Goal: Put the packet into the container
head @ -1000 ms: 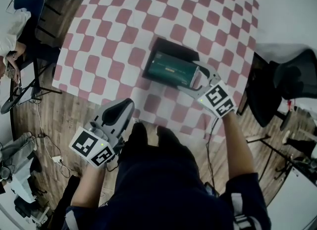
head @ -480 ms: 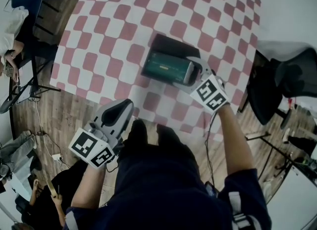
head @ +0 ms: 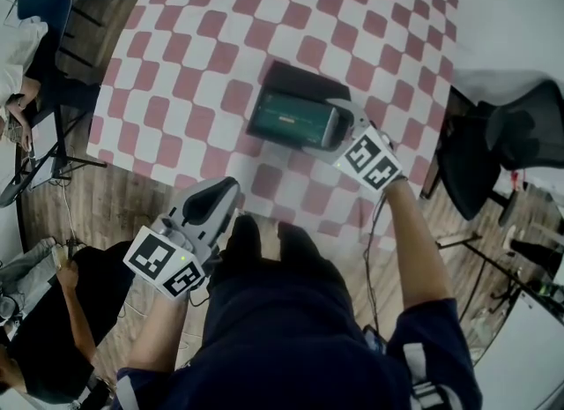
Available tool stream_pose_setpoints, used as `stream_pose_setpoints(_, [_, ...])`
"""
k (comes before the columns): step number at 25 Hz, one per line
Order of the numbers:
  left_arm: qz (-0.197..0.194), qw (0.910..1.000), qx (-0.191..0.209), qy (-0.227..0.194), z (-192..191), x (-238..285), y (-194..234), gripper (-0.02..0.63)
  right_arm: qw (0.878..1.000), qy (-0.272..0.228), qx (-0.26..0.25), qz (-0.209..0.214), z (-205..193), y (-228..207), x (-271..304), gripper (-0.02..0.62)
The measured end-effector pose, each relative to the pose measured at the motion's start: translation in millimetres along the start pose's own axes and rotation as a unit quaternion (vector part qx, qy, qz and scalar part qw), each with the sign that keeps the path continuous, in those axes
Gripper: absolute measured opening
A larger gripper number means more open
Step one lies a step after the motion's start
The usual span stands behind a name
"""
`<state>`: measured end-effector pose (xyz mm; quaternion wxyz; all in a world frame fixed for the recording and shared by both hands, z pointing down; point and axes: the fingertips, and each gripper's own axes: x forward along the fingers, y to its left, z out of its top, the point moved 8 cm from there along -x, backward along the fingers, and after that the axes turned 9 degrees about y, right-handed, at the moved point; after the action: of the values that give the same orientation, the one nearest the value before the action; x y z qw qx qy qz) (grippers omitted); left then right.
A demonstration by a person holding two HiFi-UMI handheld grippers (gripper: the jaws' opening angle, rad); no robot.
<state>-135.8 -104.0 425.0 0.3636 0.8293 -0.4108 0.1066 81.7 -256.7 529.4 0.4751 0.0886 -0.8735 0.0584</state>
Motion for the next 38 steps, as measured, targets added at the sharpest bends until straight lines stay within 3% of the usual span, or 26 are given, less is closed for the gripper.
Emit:
stream_pose_setpoints(5, [-0.003,1.0000,0.002,0.001,1,-1,-2,0.043,1.000,-0.001,0.016,0.026,-1,-1,-4,0.433])
stream_pose_setpoints(13, [-0.012,0.9998,0.015,-0.002,6,-1,-9,0.043,0.999,-0.020,0.037,-0.004,-3,-6,-25,0.436])
stream_pose_setpoints(26, [-0.032,0.9968,0.070,-0.022,39,-12,-34,0.043,0.980,-0.163,0.101,-0.048,17,22,-120,0.431])
stream_pose_setpoints(27, [-0.034,0.9964,0.074,-0.023,41,-13,-37,0.043,0.978,-0.174,0.106,-0.049,19,27,-128,0.417])
stream_pose_setpoints(30, [-0.041,0.9952,0.085,-0.027,47,-16,-44,0.044,0.967,-0.211,0.125,-0.061,24,41,-152,0.294])
stream_pose_setpoints(38, [-0.065,0.9906,0.116,-0.032,56,-24,-63,0.043,0.943,-0.282,0.147,-0.099,33,81,-205,0.157])
